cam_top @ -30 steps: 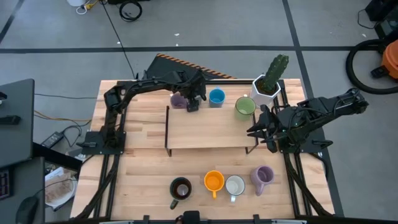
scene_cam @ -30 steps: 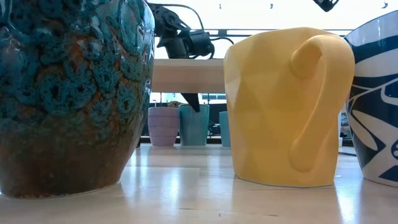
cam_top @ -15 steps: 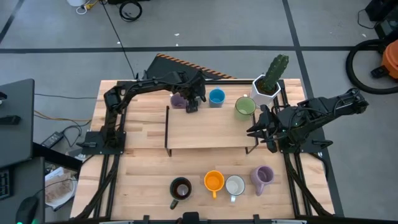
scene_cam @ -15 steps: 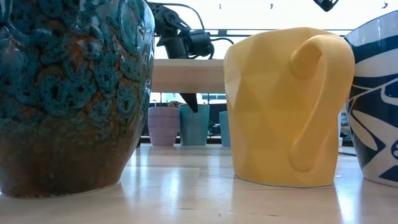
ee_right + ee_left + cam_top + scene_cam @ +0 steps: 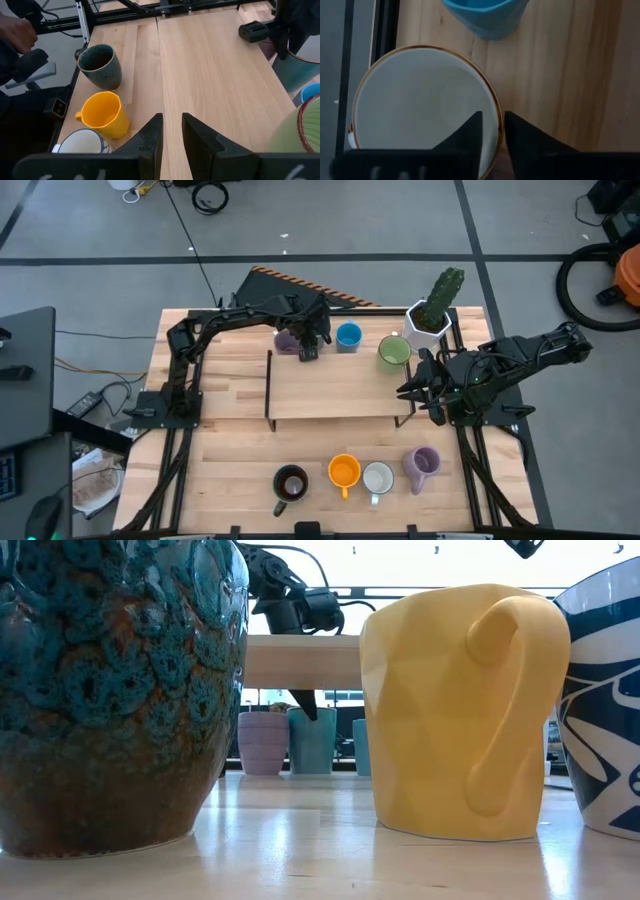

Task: Place coffee mugs
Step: Put the light blue mug on the shelf

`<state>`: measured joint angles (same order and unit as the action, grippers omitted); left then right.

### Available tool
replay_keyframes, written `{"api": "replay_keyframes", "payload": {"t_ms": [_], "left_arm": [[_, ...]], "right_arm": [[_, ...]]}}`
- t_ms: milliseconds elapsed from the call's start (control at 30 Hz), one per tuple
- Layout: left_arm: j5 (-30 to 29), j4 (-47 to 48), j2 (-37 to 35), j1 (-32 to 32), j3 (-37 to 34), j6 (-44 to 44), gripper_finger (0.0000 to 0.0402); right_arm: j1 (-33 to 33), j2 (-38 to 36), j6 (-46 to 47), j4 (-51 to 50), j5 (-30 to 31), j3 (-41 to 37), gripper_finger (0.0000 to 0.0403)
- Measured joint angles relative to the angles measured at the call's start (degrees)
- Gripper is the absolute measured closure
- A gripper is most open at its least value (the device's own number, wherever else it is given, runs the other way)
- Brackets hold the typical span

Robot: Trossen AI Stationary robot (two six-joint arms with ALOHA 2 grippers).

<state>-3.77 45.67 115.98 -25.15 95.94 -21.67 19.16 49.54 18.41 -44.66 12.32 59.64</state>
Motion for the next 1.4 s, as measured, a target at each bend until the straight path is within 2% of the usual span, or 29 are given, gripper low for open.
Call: {"api": "replay_keyframes", "payload": {"t_ms": [200,567,900,1200,1400], "left_arm": [[-0.39,1.03,0.25,0.02,1.16,-0.25,0.0375],[-0.27,5.43,0.48,0.02,8.06,-0.02,0.0375],[1.01,11.48,0.24,0.37,18.87,-1.54,0.0375],[11.97,16.59,0.11,0.99,29.93,1.02,0.0375],[12.77,21.01,0.11,4.69,34.43,2.75,0.0375]], "right_arm": [[0.00,0.00,0.00,0.00,0.00,0.00,0.0325],[0.02,-0.01,0.72,-0.02,-0.02,0.00,0.0325],[0.02,-0.02,1.57,-0.02,-0.02,0.00,0.0325],[0.00,-0.13,2.35,-0.10,-0.02,0.00,0.0325],[0.00,-0.15,3.40,-1.18,-0.02,0.87,0.0325]]}}
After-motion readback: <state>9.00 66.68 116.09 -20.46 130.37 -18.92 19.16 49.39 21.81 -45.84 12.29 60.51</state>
